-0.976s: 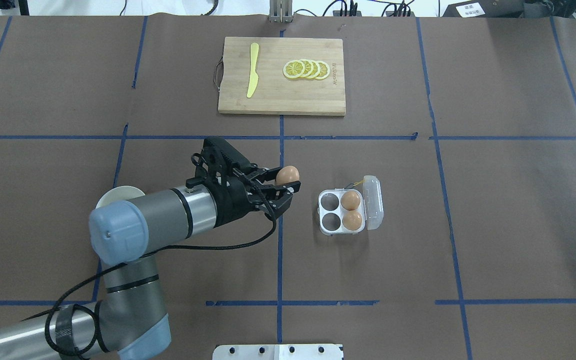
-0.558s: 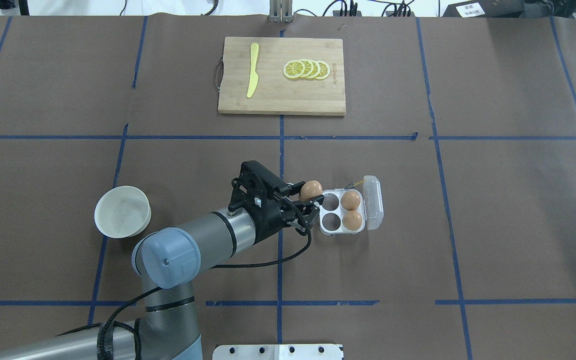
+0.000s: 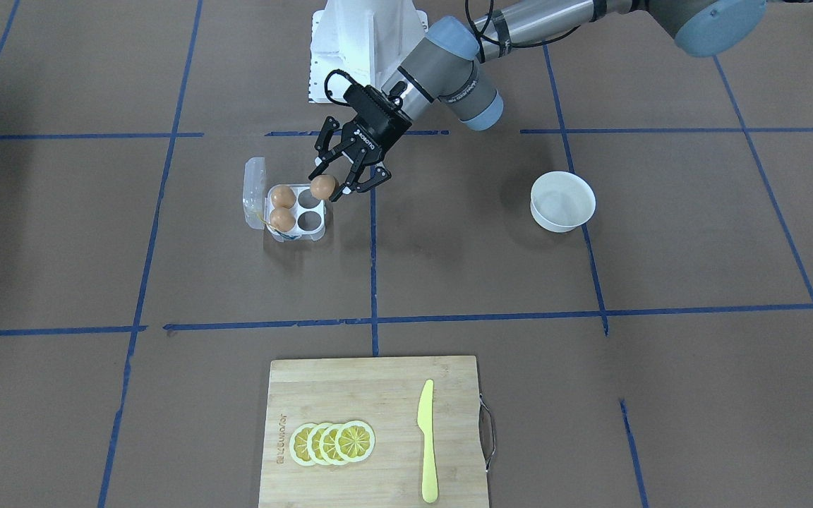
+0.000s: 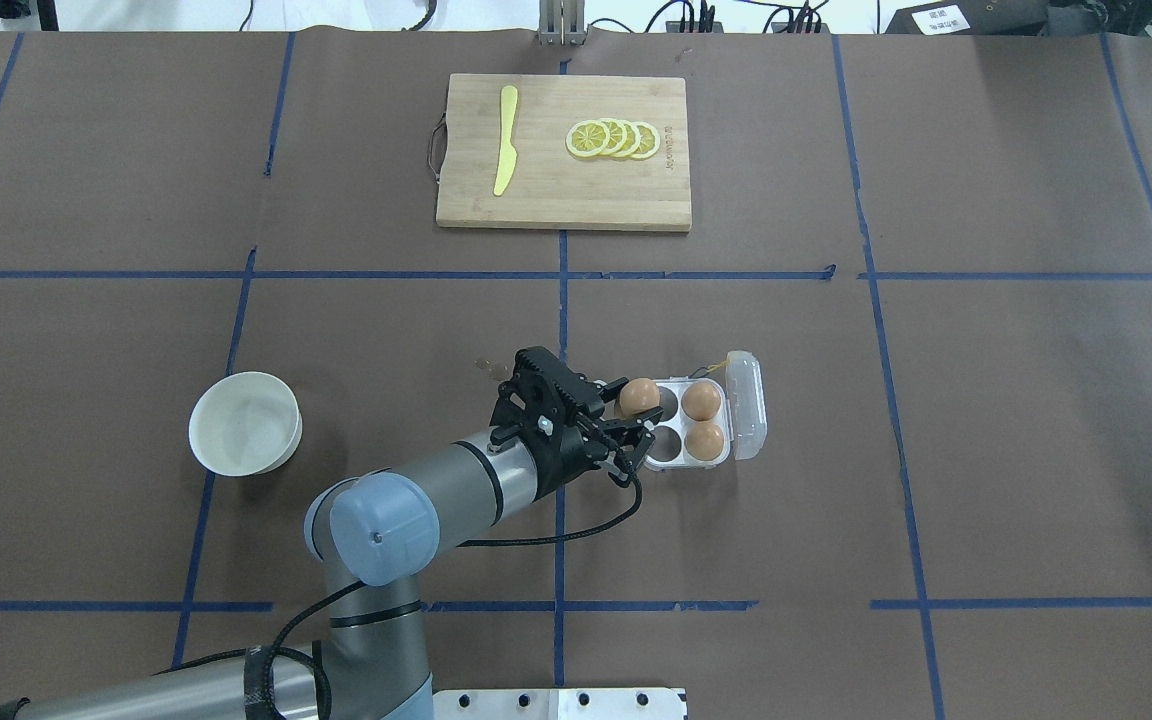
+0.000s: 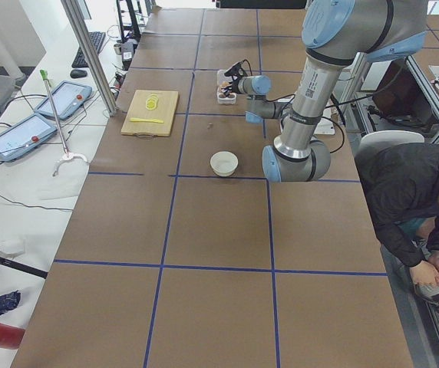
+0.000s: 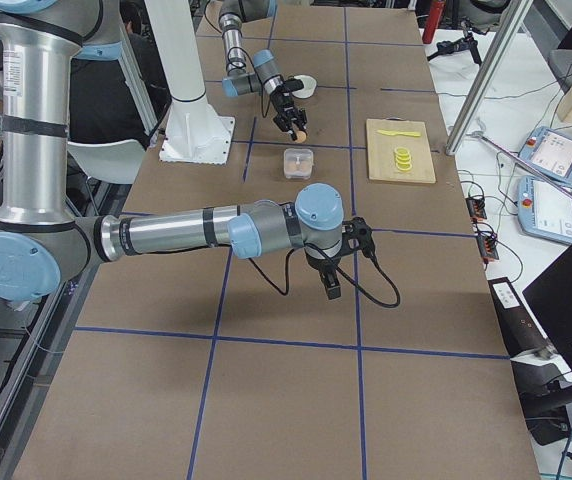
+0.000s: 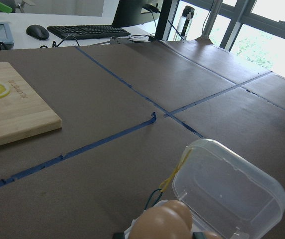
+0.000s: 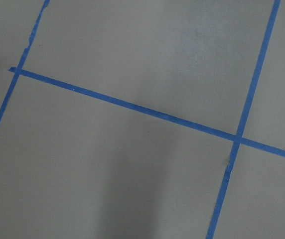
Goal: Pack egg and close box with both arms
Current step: 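Lower the egg into an empty carton slot and open the left gripper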
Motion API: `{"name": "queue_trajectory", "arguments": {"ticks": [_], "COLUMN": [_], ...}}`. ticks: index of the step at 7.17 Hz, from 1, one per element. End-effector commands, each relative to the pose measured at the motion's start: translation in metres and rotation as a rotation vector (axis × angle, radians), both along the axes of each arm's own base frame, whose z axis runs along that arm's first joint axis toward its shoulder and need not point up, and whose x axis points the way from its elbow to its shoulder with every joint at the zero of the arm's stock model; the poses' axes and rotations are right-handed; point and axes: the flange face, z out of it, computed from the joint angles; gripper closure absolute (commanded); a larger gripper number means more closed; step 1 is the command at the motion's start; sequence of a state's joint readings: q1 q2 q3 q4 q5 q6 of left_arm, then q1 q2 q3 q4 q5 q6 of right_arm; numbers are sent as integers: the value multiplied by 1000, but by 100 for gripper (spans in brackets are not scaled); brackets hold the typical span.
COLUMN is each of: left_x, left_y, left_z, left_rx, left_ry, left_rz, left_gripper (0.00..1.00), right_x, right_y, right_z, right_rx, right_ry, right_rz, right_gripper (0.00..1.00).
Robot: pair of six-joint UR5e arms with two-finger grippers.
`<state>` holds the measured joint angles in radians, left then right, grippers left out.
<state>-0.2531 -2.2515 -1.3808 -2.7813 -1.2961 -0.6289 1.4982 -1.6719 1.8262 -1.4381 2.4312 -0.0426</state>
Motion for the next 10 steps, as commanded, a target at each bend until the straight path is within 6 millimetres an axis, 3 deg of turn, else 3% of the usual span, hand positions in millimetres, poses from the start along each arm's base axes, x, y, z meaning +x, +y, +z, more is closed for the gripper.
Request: {"name": "queue_trajectory", "arguments": {"ticks": [1, 5, 8, 10], "left_x": [16, 32, 35, 36], "left_y": [6, 14, 17, 18], "left_z": [-4, -13, -12, -15], "left_rx": [21, 37, 36, 37], "left_ry": [-16, -26, -29, -26], "left_rz": [8, 22, 28, 30], "left_gripper": [83, 79, 59, 56], "right_x": [0, 0, 0, 1], "right_y": [0, 0, 1, 1], "right_z": [1, 1, 3, 3], "right_rx": [-2, -3, -6, -6], "right_ry": [1, 2, 2, 3], "right_rz": [2, 1, 1, 3], "right_gripper": [0, 0, 0, 0]}}
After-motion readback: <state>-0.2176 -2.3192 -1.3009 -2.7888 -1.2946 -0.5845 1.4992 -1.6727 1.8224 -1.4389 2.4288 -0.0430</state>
